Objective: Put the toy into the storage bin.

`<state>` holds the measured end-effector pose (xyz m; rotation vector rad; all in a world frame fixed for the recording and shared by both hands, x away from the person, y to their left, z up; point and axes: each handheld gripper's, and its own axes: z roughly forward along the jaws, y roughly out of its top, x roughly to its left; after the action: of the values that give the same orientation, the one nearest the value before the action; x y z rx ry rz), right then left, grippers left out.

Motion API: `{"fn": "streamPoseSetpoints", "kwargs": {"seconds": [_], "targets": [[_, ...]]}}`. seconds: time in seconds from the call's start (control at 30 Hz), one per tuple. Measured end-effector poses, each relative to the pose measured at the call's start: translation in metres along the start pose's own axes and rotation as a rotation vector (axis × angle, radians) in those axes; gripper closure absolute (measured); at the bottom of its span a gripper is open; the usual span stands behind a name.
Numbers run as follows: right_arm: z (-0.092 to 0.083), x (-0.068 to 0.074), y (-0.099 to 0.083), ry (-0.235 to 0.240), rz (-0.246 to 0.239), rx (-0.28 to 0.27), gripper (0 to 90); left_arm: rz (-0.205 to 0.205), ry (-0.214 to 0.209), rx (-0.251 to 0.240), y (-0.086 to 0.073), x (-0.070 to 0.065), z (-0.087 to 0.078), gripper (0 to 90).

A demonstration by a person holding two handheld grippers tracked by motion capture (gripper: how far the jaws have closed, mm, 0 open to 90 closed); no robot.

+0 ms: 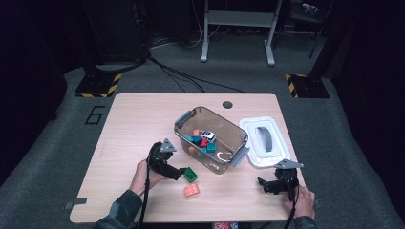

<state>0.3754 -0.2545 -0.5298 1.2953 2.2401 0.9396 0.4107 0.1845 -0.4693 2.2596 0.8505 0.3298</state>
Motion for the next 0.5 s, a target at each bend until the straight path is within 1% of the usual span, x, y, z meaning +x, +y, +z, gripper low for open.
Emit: {"fn": "streamPoseSetpoints", "kwargs": {"seconds": [0.03, 0.1, 0.2, 0.23, 0.4, 0.43, 0.47, 0.5], "targets": [[0.000, 0.000, 0.000, -0.004, -0.002, 0.000, 0.0, 0.001, -0.006, 0.005, 0.000, 0.000, 0.002, 0.9], [0.000, 0.000, 0.000, -0.002, -0.001, 0.000, 0.0, -0.005, 0.003, 0.003, 0.000, -0.003, 0.006, 1.1], [0.000, 0.000, 0.000, -0.002, -0.001, 0.000, 0.0, 0.005, -0.002, 0.013, 0.001, -0.006, 0.010, 1.3], [0.000, 0.000, 0.000, 0.000, 0.000, 0.000, 0.0, -0.001, -0.001, 0.005, 0.002, -0.007, 0.012, 1.4], [0.000, 0.000, 0.000, 0.000, 0.000, 0.000, 0.0, 0.015, -0.017, 0.026, 0.004, -0.015, 0.020, 1.9], [0.000, 0.000, 0.000, -0.002, -0.001, 0.000, 0.0, 0.016, -0.018, 0.022, 0.004, -0.017, 0.023, 1.9], [0.000, 0.000, 0.000, 0.000, 0.000, 0.000, 0.0, 0.019, -0.018, 0.029, 0.005, -0.020, 0.025, 2.0], [0.000, 0.000, 0.000, -0.001, 0.000, 0.000, 0.0, 0.027, -0.028, 0.043, 0.006, -0.022, 0.027, 1.9]]}}
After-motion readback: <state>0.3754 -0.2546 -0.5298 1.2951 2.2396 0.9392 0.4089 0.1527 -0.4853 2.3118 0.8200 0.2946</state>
